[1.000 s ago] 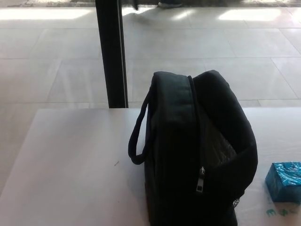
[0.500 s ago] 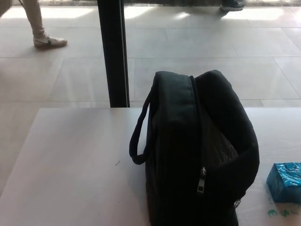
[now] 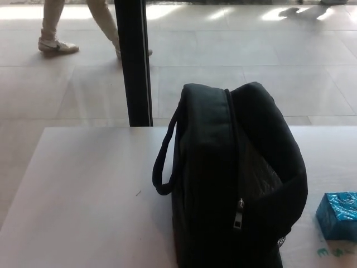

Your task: The robot uses its right hand to pick up the cube kept on the middle of the desk and put it inside the bag next to it

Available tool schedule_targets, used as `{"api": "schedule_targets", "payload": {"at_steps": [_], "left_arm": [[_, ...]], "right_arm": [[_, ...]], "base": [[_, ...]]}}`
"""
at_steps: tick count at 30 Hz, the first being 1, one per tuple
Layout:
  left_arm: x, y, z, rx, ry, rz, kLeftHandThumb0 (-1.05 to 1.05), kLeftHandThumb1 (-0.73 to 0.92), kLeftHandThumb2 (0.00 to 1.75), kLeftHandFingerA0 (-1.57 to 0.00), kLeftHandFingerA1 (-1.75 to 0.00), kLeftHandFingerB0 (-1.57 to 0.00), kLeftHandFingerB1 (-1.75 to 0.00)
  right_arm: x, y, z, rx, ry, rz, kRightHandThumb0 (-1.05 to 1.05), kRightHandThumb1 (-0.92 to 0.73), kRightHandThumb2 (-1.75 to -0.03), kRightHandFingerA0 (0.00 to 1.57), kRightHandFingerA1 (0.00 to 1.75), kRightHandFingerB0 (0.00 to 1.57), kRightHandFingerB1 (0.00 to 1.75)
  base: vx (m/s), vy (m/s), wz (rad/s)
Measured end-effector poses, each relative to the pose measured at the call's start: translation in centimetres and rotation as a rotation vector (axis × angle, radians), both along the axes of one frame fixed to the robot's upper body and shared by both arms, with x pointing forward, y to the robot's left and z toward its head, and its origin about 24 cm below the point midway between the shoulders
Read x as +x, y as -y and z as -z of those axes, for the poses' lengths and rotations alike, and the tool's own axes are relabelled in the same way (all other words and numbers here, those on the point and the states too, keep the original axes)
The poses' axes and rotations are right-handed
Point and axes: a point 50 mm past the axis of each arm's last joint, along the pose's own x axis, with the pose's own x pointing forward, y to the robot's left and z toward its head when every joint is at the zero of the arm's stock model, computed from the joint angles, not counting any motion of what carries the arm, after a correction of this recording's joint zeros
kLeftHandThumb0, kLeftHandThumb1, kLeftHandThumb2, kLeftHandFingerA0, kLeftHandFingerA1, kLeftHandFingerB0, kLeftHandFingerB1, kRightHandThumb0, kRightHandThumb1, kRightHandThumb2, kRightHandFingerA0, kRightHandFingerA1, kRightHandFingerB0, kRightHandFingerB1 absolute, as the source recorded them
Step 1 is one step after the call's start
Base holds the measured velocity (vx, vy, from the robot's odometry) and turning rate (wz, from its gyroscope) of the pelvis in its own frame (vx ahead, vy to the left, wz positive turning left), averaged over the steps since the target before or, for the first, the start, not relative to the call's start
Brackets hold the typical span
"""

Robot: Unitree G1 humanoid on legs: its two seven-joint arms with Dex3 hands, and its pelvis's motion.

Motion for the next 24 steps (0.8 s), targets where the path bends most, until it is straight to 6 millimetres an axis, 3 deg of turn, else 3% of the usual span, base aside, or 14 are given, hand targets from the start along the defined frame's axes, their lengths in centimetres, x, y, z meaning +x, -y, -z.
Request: {"api": "schedule_targets", "payload": {"at_steps": [1, 6, 12, 13, 15, 16, 18, 20, 24], "left_arm": [[-0.1, 0.0, 0.0, -0.005, -0.004, -0.001, -0.58, 0.51, 0.88, -0.33, -0.61, -0.34, -0.57], [-0.3, 0.0, 0.1, -0.016, -0.018, -0.002, -0.58, 0.51, 0.88, -0.32, -0.61, -0.32, -0.55], [-0.5, 0.0, 0.3, -0.029, -0.036, -0.003, -0.58, 0.51, 0.88, -0.31, -0.6, -0.32, -0.56], [-0.6, 0.0, 0.3, -0.029, -0.037, -0.003, -0.59, 0.52, 0.89, -0.32, -0.6, -0.33, -0.56], [-0.6, 0.0, 0.4, -0.03, -0.039, -0.003, -0.59, 0.53, 0.89, -0.32, -0.6, -0.35, -0.57], [-0.7, 0.0, 0.4, -0.031, -0.041, -0.001, -0.59, 0.52, 0.88, -0.32, -0.6, -0.36, -0.57], [-0.7, 0.1, 0.4, -0.033, -0.043, 0.0, -0.6, 0.52, 0.88, -0.32, -0.6, -0.34, -0.56], [-0.8, 0.0, 0.4, -0.033, -0.047, 0.003, -0.59, 0.51, 0.88, -0.33, -0.61, -0.29, -0.54], [-0.8, 0.0, 0.4, -0.033, -0.048, 0.005, -0.58, 0.51, 0.88, -0.29, -0.59, -0.32, -0.56]], "right_arm": [[0.5, -0.7, -0.1, -0.014, -0.014, -0.035, -0.93, -0.61, -0.95, 0.0, 0.06, 0.09, 0.16], [2.5, -4.2, 0.9, -0.079, -0.098, -0.176, -0.99, -0.65, -0.99, 0.0, 0.05, 0.07, 0.1], [3.5, -6.5, 3.0, -0.173, -0.215, -0.251, -1.03, -0.69, -1.04, 0.0, 0.06, 0.0, 0.01], [3.6, -6.8, 3.3, -0.192, -0.231, -0.257, -0.87, -0.77, -0.66, 0.0, 0.02, 0.0, 0.18], [3.9, -7.2, 3.6, -0.224, -0.25, -0.263, -0.84, -0.76, -0.66, 0.0, 0.02, 0.0, 0.19], [4.1, -7.3, 3.7, -0.242, -0.257, -0.262, -0.99, -0.69, -1.01, 0.0, 0.11, 0.0, 0.03], [4.4, -7.7, 3.8, -0.275, -0.271, -0.268, -1.01, -0.7, -1.02, 0.0, 0.09, 0.0, 0.03], [4.9, -8.3, 4.2, -0.314, -0.293, -0.284, -0.99, -0.65, -0.96, 0.0, 0.06, 0.09, 0.08], [5.4, -9.2, 4.8, -0.378, -0.327, -0.299, -0.91, -0.64, -0.97, 0.0, 0.19, 0.0, 0.14]], "base": [[0.0, 0.0, 0.0], [0.0, 0.0, 0.0], [0.0, 0.0, 0.0], [0.0, 0.0, 0.0], [0.0, 0.0, 0.0], [0.0, 0.0, 0.0], [0.0, 0.0, 0.0], [0.0, 0.0, 0.0], [0.0, 0.0, 0.0]]}}
